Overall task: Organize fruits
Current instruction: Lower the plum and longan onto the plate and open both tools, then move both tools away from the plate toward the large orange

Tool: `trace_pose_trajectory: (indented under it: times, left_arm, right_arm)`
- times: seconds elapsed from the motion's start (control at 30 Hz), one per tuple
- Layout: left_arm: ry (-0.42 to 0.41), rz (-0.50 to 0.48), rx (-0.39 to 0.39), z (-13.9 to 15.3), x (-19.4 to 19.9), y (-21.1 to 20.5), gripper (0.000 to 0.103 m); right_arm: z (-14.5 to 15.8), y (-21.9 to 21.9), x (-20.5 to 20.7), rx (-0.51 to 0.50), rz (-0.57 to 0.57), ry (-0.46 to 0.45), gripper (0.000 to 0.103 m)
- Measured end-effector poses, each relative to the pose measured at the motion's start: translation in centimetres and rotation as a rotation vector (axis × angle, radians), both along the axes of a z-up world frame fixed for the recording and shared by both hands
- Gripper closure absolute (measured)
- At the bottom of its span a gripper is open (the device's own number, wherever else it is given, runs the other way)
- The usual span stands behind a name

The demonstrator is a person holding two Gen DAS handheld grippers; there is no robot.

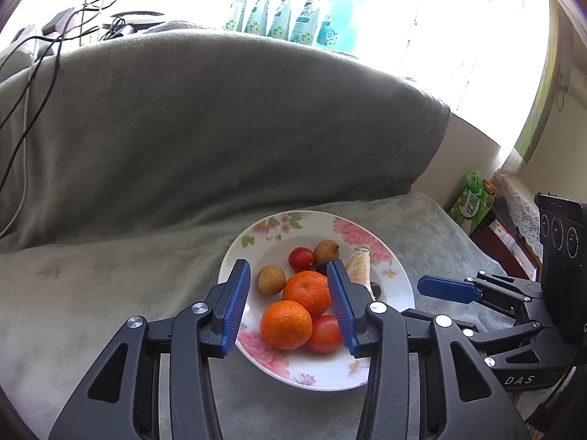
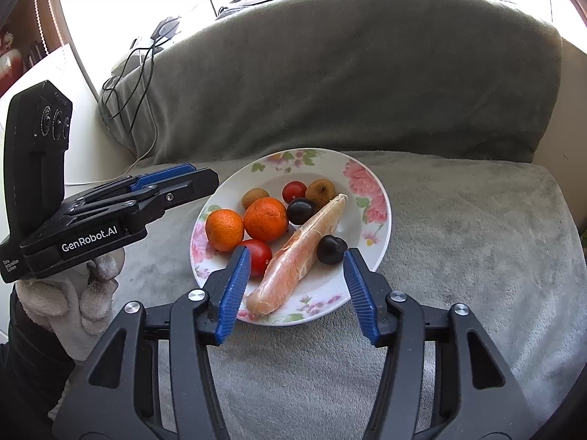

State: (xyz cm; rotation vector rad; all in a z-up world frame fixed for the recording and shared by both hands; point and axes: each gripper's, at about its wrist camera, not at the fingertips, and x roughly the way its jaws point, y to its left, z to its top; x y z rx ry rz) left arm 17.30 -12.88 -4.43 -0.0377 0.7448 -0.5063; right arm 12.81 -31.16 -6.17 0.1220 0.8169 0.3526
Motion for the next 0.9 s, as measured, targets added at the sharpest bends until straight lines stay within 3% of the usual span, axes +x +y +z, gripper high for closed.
trace_pose_trajectory:
  times: [0.07,0.17,0.27,0.67,0.9]
  left_arm:
    - [-0.005,0.007,0.002,0.1,-0.1,0.0,0.039]
    - [-0.009,0.009,-0.005,0.4,-0.2,0.0,0.035]
    - [-0.009,0.028,0.001,0.5,-0.3,0.0,0.026]
    - [-0.003,0.059,0.008,1.2,-0.9,0.5,0.022]
    - [-0.023,0.078,0.005,2.3,-1.9,1.2,0.022]
  right_arm:
    - [0.2,0.0,-0.2,-0.002,0.001,-0.011,0.031]
    - [0.4,0.1,-0.4,-0.004,0.004,-0.017,0.02]
    - [0.6,0.2,-0.6,-0.004,0.007,-0.024,0.018]
    - [1.3,1.0,-1.3,-0.034,-0.002,-0.052,0.003]
    - [2.1,1.9,-2.0,-0.057,0.016,-0.068,0.003]
